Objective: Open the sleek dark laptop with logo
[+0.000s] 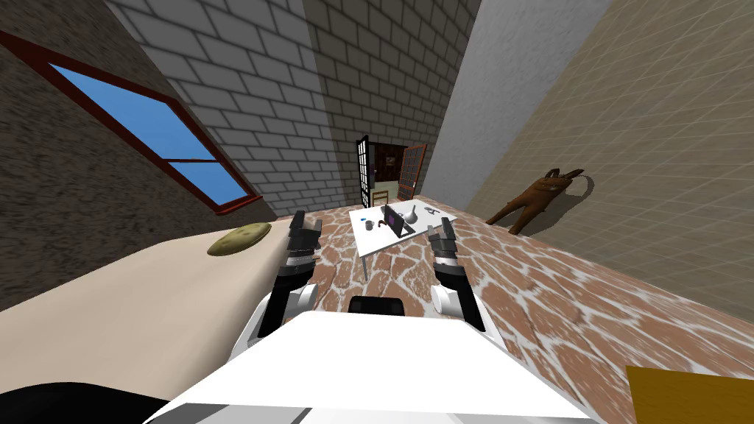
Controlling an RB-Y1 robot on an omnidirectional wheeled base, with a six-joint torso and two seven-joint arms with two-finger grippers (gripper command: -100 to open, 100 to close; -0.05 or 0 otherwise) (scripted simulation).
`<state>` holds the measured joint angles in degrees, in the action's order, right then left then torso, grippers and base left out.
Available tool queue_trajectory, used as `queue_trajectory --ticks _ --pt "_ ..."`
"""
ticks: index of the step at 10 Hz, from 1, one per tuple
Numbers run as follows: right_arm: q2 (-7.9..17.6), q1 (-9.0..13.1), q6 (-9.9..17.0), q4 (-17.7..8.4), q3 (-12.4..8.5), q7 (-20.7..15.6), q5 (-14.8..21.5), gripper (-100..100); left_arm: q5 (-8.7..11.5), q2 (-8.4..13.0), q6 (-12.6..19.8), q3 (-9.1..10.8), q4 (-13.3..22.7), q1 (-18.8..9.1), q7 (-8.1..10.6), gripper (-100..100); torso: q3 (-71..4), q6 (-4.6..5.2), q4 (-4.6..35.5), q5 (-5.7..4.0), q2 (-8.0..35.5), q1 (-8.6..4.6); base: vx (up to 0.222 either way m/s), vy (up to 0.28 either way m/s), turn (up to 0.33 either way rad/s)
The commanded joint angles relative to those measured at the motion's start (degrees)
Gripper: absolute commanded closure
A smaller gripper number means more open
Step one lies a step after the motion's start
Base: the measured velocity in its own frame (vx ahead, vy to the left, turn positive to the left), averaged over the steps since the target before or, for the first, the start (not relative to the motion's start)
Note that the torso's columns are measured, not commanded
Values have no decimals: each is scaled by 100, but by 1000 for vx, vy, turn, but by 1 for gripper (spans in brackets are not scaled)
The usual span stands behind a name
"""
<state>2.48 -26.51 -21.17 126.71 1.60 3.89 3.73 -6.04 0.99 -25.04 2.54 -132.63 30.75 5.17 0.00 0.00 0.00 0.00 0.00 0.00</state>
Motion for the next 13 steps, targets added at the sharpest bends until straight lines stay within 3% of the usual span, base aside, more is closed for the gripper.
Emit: queue_trajectory --ticks 1,9,10,13 --pt "0 0 0 0 0 0 0 0 0 0 0 0 0 0 0 0 -467 0 235 0 232 0 0 0 0" --pt "0 0 -1 2 0 0 0 0 0 0 -1 0 -2 0 0 0 -7073 0 3537 0 3539 0 0 0 0" --pt "176 9 27 -51 -35 -70 74 -100 0 0 -1 0 -2 0 0 0 -7919 0 3960 0 3962 0 12 12 33" --pt "539 36 120 -220 -158 -313 333 -100 0 0 0 0 1 1 0 0 -8455 -1 4220 2 4216 6 24 27 59"
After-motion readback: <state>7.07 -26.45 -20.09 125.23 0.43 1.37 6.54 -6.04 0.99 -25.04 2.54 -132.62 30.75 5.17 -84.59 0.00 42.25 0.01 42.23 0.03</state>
